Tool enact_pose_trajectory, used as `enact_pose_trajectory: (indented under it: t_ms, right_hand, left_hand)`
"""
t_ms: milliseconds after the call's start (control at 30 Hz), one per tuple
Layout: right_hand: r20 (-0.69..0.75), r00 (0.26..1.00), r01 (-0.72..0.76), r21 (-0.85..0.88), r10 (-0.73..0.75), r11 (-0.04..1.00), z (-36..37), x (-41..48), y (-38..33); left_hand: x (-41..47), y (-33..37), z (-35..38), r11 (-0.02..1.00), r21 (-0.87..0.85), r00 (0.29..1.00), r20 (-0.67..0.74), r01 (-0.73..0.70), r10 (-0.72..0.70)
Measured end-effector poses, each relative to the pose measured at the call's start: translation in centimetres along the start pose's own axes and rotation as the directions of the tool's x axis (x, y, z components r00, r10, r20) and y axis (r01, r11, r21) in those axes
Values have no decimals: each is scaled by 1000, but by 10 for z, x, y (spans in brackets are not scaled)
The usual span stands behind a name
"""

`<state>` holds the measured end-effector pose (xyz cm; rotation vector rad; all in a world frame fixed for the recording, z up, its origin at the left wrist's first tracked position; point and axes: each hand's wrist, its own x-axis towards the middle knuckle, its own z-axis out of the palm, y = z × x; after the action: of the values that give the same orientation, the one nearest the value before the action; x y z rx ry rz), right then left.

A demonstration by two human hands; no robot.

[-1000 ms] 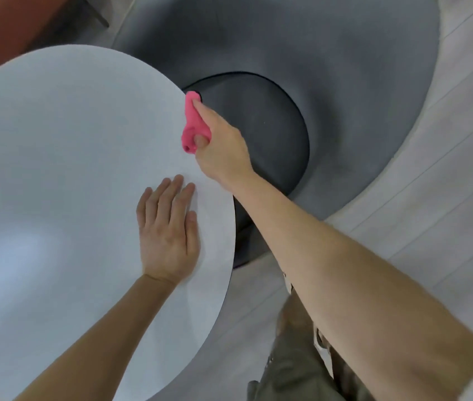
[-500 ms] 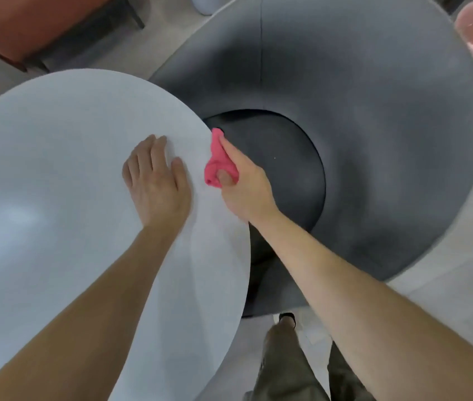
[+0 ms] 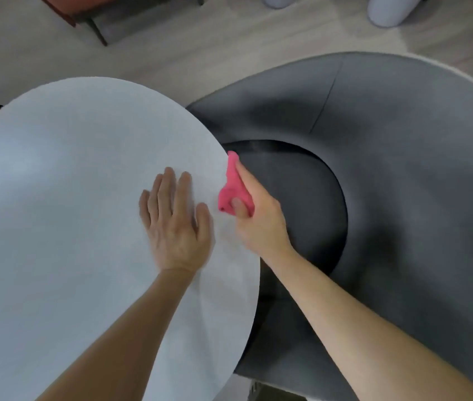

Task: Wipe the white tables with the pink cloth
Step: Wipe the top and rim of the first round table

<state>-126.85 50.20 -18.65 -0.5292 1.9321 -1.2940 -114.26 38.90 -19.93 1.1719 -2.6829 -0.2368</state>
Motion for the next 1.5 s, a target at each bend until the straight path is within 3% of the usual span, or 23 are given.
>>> enact_pose_trajectory:
  t_ms: [67, 167, 367, 467, 600, 667, 767, 1033, 1167, 1267, 1333, 1433, 1500]
  right_hand:
    - [85, 996, 42, -81, -35, 996, 7, 80, -24]
    - [240, 964, 149, -133, -114, 980, 19, 145, -48]
    - [192, 975, 110, 17, -111, 994, -11, 52, 10]
    - [193, 978, 88, -21, -82, 996, -12, 59, 4]
    - [332, 939, 145, -152, -88, 978, 20, 162, -60]
    - [452, 890, 119, -111, -57, 987, 52, 223, -81]
    - [519, 852, 125, -75, -69, 989, 91, 273, -78]
    - [308, 949, 136, -182, -75, 974, 18, 162, -57]
    - [137, 968, 240, -246, -211, 939, -20, 62, -23]
    - [57, 884, 458, -293, -463, 839, -37, 23, -37]
    - [204, 805, 593, -312, -557, 742, -30, 3, -51]
    - [561, 697, 717, -560, -447, 415, -10, -14, -37]
    - [590, 671, 728, -640, -449, 246, 8, -11, -19]
  left_hand:
    - [-1, 0, 1, 995, -3, 995, 21, 100, -100]
    - [-3, -1, 3, 992, 25, 992, 30, 120, -120]
    - [-3, 1, 4, 995, 6, 995, -5, 101, -101]
    - [-2, 0, 2, 994, -1, 994, -2, 109, -109]
    - [-1, 2, 1, 995, 26, 995, 8, 99, -99]
    - [0, 3, 0, 994, 33, 995, 13, 100, -100]
    - [-1, 5, -1, 994, 29, 995, 20, 102, -103]
    - [0, 3, -1, 994, 48, 994, 42, 98, -100]
    - [1, 6, -4, 994, 26, 993, 55, 103, -104]
    - [2, 6, -7, 994, 10, 993, 57, 107, -107]
    - [2, 1, -12, 995, -35, 991, 90, 98, -95]
    - [-11, -24, -33, 985, -164, 983, 182, 60, -29]
    - [-43, -50, -55, 980, -159, 979, 186, 116, -86]
